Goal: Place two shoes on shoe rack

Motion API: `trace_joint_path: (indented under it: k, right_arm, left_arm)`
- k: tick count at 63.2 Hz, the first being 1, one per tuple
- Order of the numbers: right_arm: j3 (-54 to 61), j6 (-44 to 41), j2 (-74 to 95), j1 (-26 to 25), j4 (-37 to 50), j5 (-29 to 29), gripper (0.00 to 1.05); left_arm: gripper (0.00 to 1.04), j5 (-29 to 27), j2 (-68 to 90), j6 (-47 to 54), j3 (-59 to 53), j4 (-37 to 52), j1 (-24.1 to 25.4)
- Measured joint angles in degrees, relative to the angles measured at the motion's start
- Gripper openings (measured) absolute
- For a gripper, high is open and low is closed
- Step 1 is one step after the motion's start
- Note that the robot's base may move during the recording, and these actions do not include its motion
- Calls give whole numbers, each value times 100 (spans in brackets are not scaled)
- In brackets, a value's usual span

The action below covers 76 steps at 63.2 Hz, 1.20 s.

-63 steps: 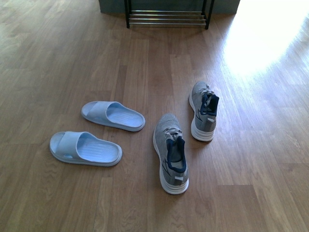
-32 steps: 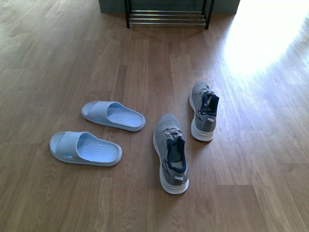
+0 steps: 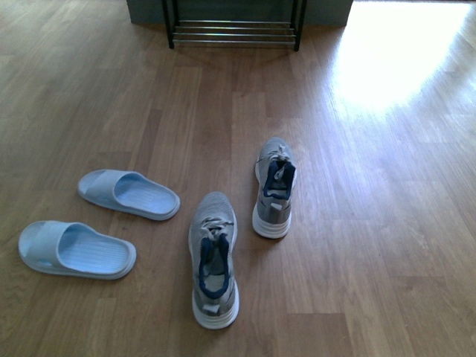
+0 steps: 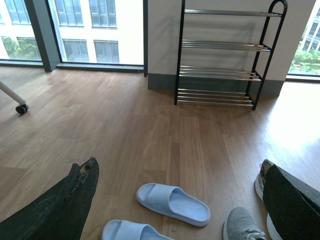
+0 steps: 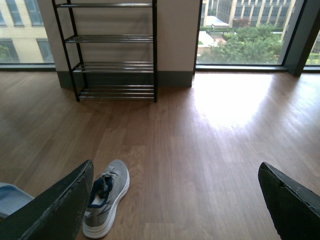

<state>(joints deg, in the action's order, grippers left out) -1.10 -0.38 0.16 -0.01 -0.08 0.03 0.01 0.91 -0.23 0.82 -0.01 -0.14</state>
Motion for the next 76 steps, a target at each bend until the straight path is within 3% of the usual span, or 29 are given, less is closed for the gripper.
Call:
trace_joint_path:
  k: [16,23,25,33,46,60,76]
  right_arm:
    - [0,0,0,0,0,13,96]
    - [0,0,0,0,0,11,96]
    - [0,0,2,0,0,9,96]
    - [2,0,0,0,0,9,96]
    - [0,0,0,0,0,9,96]
    - [0,0,0,0,0,9,96]
    - [0,0,0,0,0,11,96]
  left_arm:
    - [95,-4,0,-7,0,-2,0]
    - [95,-1838,1193,-1611,662,-1397,-752]
    - [95,-1980,1714,-2140,782,-1392,-898]
    - [95,-1659,4092,-3309,1333,-461,-1274]
    - [95,-739,8336,-2997,2658,850,-1355]
    - [95,-111,11523,-2566,3958,789,-1467]
    - [95,256,12990,-2052,4756,479,-1755]
